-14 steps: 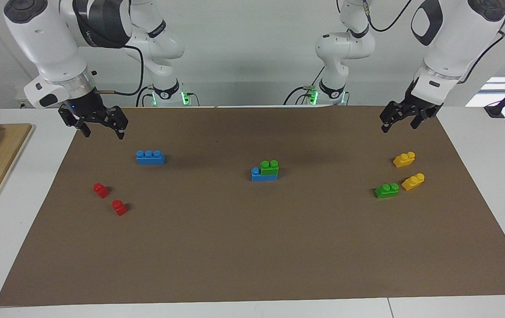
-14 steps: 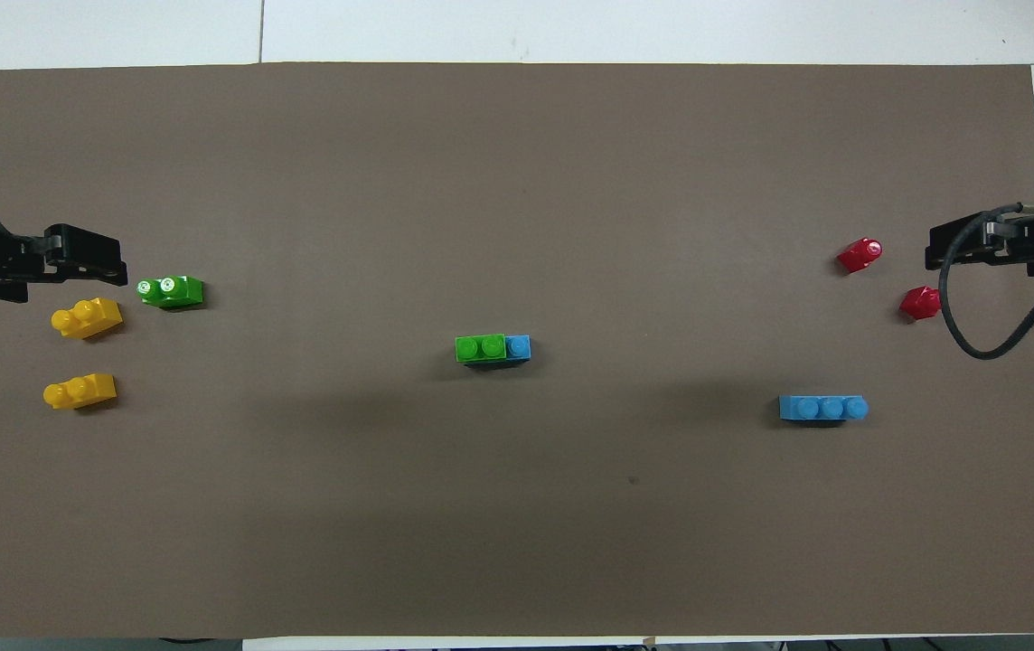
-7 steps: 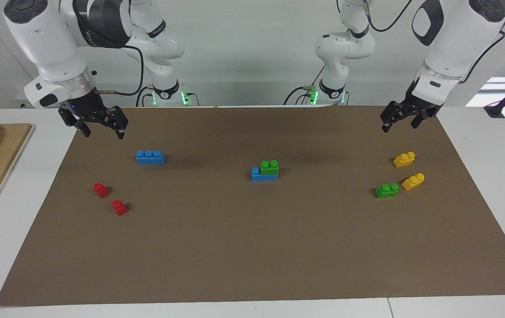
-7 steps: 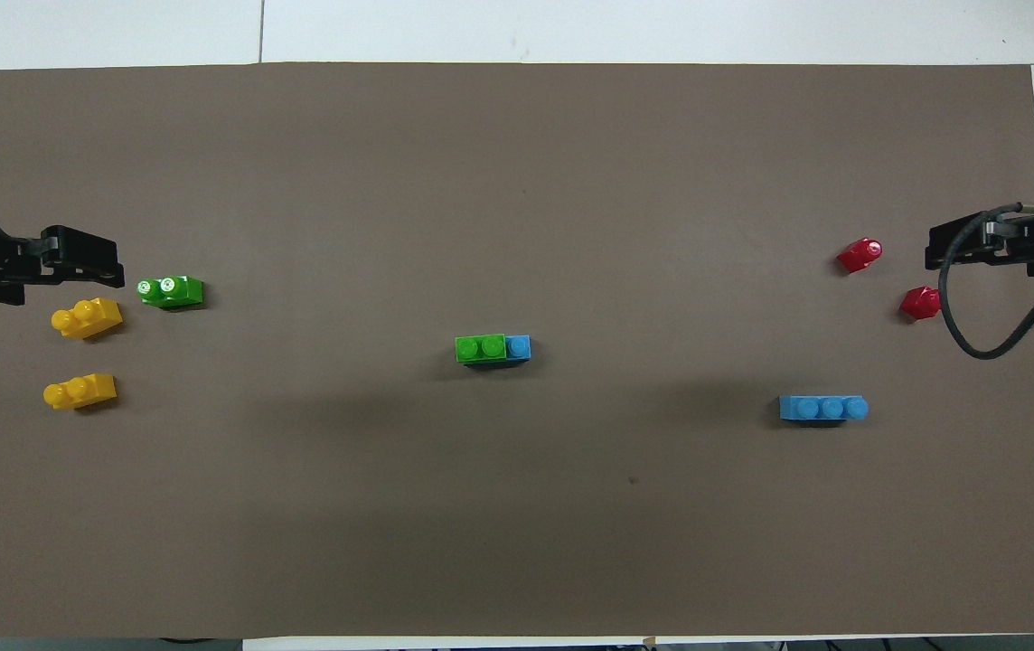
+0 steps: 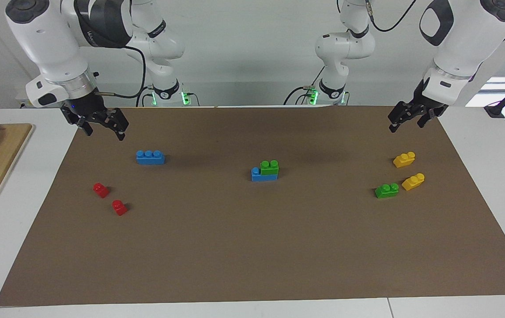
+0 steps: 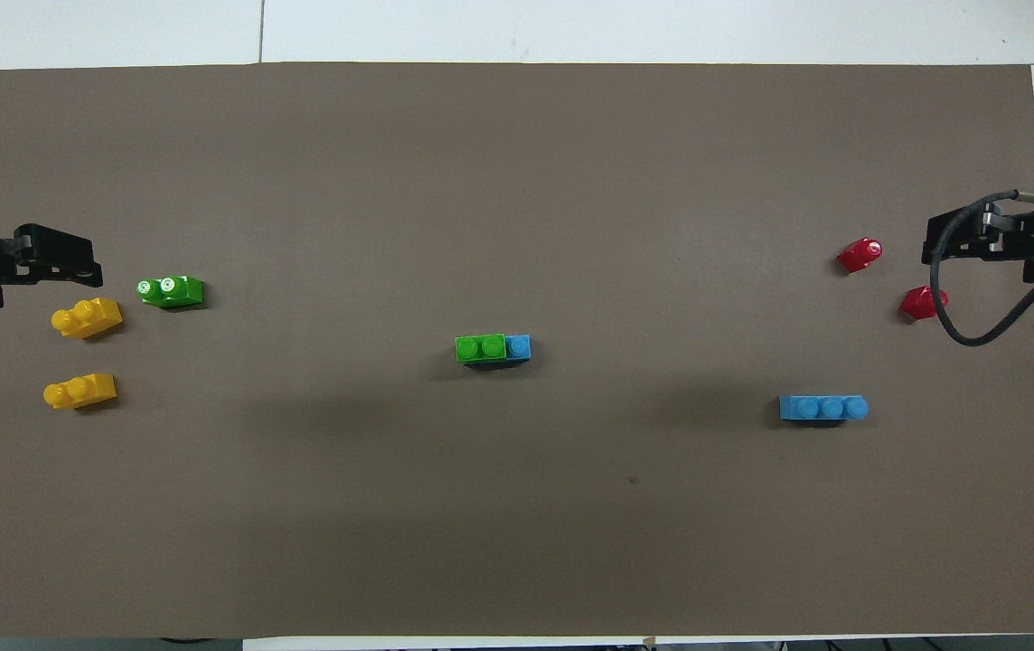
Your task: Remove green block with left arm and hold with right
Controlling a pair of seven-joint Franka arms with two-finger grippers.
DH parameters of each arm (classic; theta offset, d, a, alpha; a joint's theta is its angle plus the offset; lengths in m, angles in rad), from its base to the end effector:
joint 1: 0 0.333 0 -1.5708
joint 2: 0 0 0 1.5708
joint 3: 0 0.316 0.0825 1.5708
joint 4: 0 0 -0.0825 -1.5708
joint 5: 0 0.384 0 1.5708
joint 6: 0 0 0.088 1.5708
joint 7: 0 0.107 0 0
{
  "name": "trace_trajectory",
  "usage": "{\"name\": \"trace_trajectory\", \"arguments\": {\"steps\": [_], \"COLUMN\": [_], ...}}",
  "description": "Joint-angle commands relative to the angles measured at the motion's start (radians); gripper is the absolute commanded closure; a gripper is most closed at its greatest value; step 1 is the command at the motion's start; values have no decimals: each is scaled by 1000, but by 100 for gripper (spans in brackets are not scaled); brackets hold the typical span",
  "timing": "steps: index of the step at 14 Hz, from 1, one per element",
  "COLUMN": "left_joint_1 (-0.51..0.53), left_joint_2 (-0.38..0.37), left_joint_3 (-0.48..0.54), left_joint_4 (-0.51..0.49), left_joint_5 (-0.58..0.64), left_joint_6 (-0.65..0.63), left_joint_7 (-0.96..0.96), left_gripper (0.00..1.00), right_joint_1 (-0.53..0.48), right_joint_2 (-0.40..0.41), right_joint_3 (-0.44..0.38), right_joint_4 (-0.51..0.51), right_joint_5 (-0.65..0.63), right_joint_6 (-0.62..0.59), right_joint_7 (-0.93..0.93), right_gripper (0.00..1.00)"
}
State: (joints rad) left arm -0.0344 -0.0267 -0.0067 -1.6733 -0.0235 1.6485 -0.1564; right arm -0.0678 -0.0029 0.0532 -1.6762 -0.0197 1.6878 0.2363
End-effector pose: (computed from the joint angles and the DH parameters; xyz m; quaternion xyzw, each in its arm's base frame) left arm 0.5508 -0.0250 0.5975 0.9982 0.0585 -0.0002 0.0117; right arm 0.5615 -0.0100 0.5863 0.9922 -0.1240 0.0083 0.0090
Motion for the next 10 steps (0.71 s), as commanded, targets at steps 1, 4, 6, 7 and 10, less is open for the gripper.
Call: {"name": "trace_trajectory", "arguments": {"steps": [1, 4, 6, 7, 10], "left_joint_1": [-9, -15, -15, -16, -74], "left_joint_2": [-12, -28, -29, -29, -38], "left_joint_3": [-12, -16, -16, -18, -19], "left_joint_4": [-3, -20, -35, -39, -77], "left_joint_5": [13, 11, 11, 10, 8], "left_joint_6": [-10, -10, -4, -4, -1], "left_joint_7": [-29, -31, -31, -34, -162], "left_gripper": [0, 0, 0, 0, 0], "right_joint_1": [-7, -6, 15, 23, 26], "right_joint_2": [-8, -19, -28, -29, -28], "right_joint_3": [10, 14, 17, 17, 19], "right_joint_4": [-11, -30, -53, -59, -66], "right_joint_5": [24, 81, 115, 130, 210], "right_joint_6": [-16, -30, -28, -27, -23], "right_joint_7": [131, 378, 544, 622, 819], "right_gripper": [2, 2, 2, 2, 3]}}
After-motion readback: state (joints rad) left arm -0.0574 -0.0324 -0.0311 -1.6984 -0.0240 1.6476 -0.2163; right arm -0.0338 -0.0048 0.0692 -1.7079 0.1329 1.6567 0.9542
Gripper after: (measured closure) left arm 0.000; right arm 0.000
